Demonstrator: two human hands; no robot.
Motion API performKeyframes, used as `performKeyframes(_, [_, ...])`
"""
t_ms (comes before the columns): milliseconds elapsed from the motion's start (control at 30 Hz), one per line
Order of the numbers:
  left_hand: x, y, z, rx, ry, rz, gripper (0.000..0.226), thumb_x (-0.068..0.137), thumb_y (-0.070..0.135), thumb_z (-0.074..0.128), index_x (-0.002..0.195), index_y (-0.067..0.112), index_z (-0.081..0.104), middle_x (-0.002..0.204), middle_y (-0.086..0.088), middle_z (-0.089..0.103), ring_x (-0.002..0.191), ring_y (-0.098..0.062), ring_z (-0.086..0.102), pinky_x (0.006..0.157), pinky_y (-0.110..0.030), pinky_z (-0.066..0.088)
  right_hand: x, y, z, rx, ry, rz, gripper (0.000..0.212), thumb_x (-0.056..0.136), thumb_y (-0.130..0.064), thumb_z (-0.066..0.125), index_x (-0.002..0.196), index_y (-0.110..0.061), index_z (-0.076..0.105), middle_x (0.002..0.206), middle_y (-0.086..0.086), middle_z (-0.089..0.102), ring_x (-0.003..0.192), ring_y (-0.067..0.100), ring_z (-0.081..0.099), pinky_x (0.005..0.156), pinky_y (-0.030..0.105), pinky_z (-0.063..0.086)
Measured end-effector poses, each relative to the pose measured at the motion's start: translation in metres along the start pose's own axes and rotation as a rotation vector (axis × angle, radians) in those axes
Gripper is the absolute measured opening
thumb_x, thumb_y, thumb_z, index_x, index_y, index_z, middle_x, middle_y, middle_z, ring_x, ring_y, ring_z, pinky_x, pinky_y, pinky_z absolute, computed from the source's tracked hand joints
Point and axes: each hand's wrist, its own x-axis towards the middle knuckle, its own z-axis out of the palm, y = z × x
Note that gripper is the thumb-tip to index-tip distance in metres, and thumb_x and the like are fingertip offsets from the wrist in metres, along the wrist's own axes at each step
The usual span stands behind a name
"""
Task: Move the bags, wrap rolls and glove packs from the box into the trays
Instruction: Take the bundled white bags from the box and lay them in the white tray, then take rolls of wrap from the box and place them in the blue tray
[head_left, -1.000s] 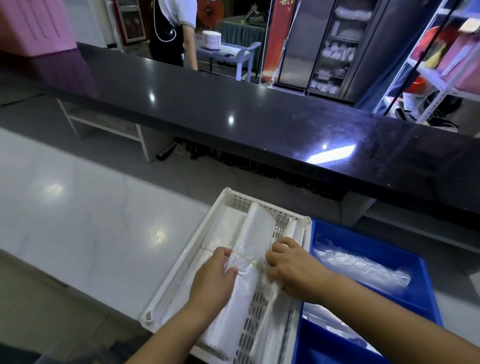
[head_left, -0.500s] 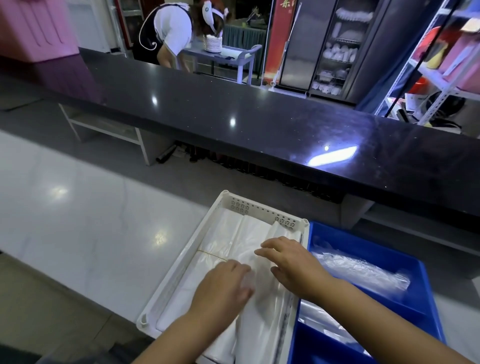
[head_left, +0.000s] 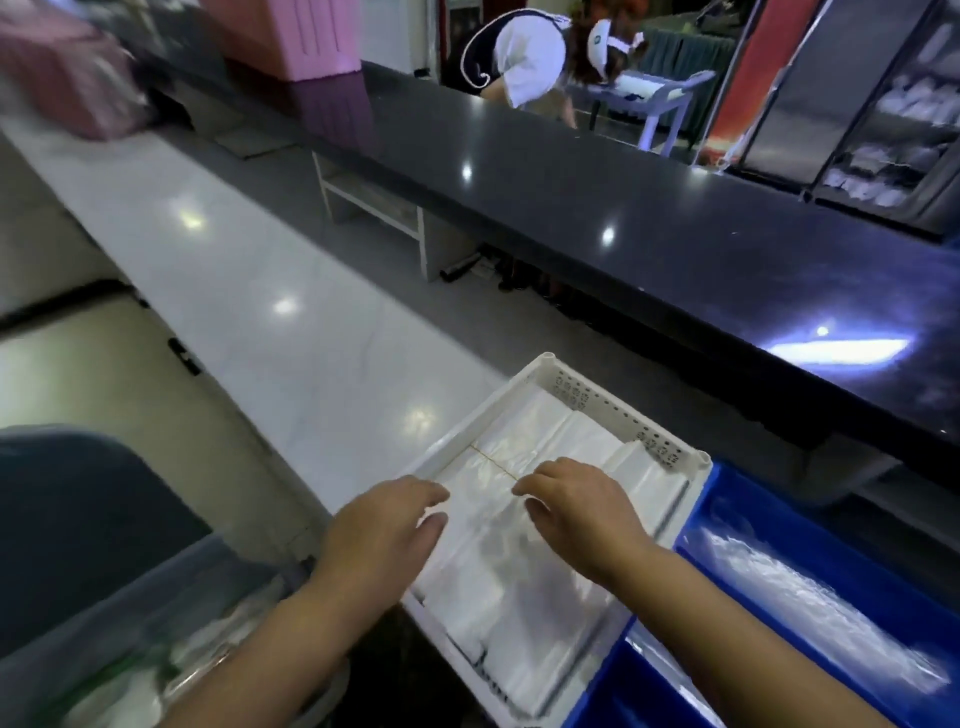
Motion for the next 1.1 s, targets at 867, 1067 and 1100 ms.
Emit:
performKeyframes(867, [-0.241,-0.330,-0.184,0.229,0.143,-0.631,0.014,0.082,0.016,0.063,0.092,0.018,0.072,0.094,-0.001,0.074,0.085,-0.026,0.067,0.063,-0.033,0.051,0.100,-0.346,0.168,-0.075,-0.337,-0.355,0.025,0.090,-0.034,0.044,0.095,-0.020,0.064,0.095,0.003,0.067,0.090,0.023,0.061,0.070,0.033,0.046])
performKeyframes(1067, [-0.263,-0.379,-0.171,0.150,0.078,-0.697,0.020,0.084,0.019,0.059,0.099,0.024,0.070,0.100,0.002,0.073,0.089,-0.024,0.066,0.066,-0.031,0.049,0.100,-0.345,0.226,-0.048,-0.531,-0.201,0.019,0.087,-0.029,0.053,0.092,-0.016,0.066,0.097,0.008,0.069,0.091,0.029,0.063,0.067,0.034,0.044])
performKeyframes(1100, [-0.266,-0.385,-0.165,0.138,0.064,-0.708,0.020,0.085,0.020,0.058,0.100,0.024,0.070,0.100,0.002,0.073,0.090,-0.024,0.065,0.067,-0.032,0.051,0.101,-0.341,0.238,-0.055,-0.564,-0.185,0.019,0.088,-0.030,0.053,0.091,-0.017,0.066,0.098,0.008,0.069,0.091,0.029,0.063,0.067,0.034,0.044])
